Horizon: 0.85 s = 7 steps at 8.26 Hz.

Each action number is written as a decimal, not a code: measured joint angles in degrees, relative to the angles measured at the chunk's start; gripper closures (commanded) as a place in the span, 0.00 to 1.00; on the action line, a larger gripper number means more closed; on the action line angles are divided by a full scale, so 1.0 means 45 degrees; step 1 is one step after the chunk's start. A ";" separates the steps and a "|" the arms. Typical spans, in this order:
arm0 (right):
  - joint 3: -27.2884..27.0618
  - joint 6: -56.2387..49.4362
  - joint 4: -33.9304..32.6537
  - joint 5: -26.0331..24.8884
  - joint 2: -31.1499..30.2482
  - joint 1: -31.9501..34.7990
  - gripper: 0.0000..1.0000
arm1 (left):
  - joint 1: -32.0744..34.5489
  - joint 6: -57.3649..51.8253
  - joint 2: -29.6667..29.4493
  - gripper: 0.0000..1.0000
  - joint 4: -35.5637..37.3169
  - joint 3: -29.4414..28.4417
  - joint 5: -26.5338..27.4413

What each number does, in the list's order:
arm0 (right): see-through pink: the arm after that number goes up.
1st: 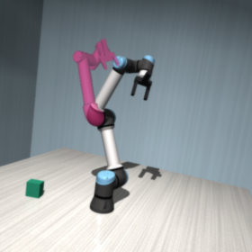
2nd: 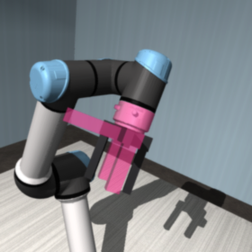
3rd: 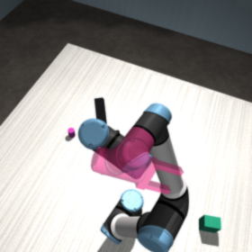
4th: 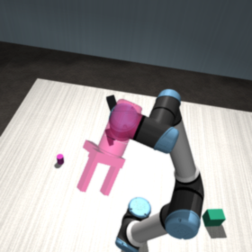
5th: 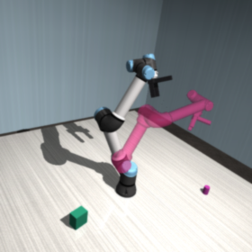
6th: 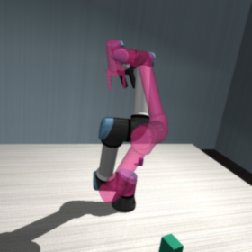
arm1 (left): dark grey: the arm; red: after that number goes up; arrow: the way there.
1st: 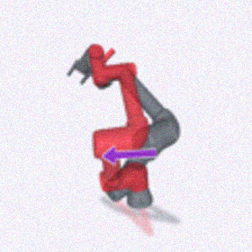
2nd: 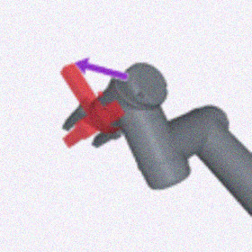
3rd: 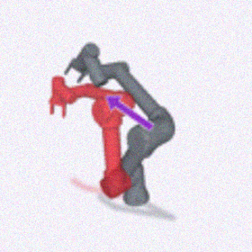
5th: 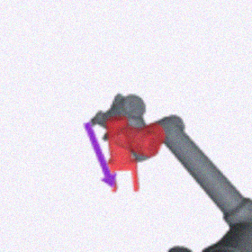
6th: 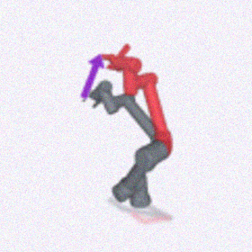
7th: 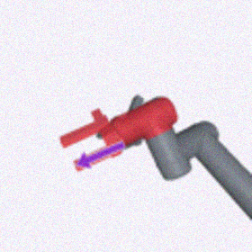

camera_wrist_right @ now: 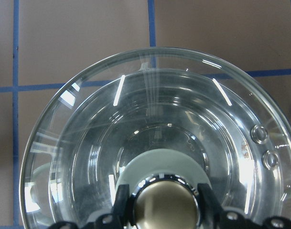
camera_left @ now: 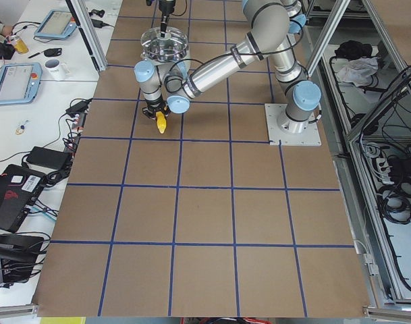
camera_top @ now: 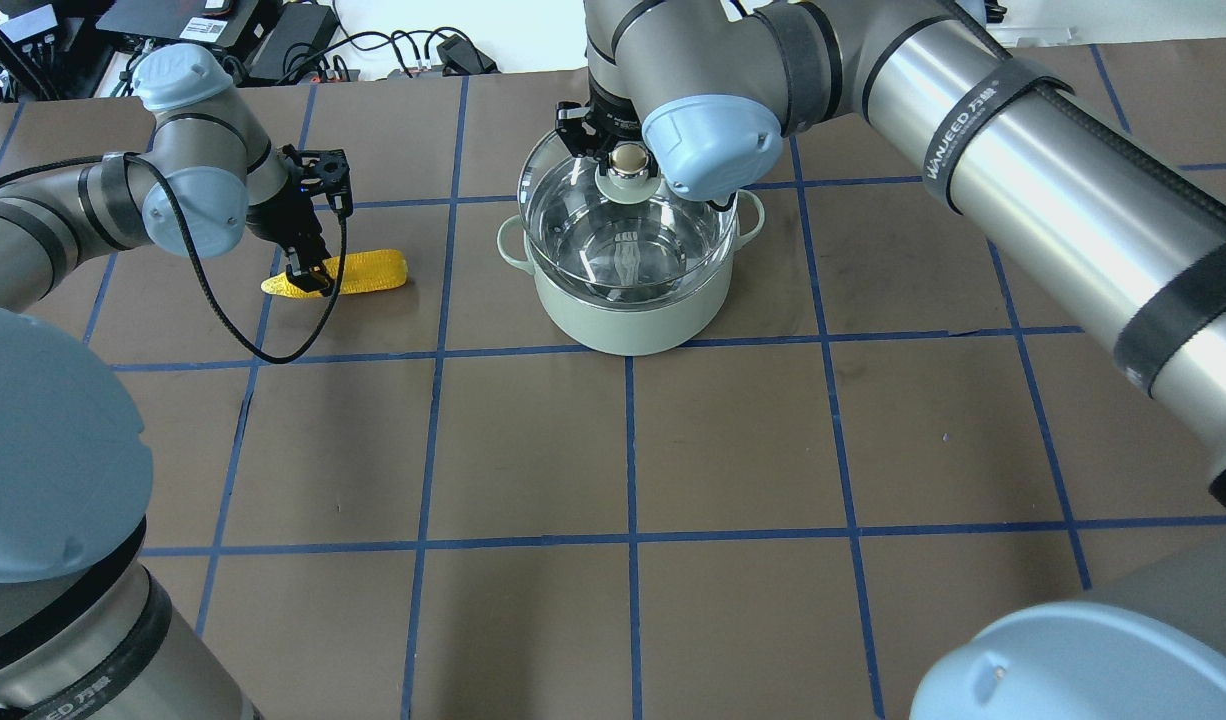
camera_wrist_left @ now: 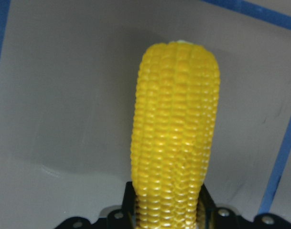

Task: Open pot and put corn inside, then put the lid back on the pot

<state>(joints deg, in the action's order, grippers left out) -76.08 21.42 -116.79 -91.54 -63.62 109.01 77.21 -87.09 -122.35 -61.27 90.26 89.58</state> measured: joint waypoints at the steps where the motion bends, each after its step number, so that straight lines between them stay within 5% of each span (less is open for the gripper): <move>1: -0.0026 -0.0249 0.0468 0.0007 -0.0437 -0.0071 0.70 | 0.0042 0.0008 0.0301 1.00 -0.0016 -0.0023 0.0182; 7: -0.1242 -0.3096 0.3932 0.0243 -0.4257 -0.2070 0.71 | 0.2151 0.2417 0.3749 1.00 -0.0094 -0.0071 0.0265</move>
<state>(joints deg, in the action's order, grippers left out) -81.66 7.49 -99.10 -90.45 -82.78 99.70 86.88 -76.21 -105.48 -61.69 89.94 90.77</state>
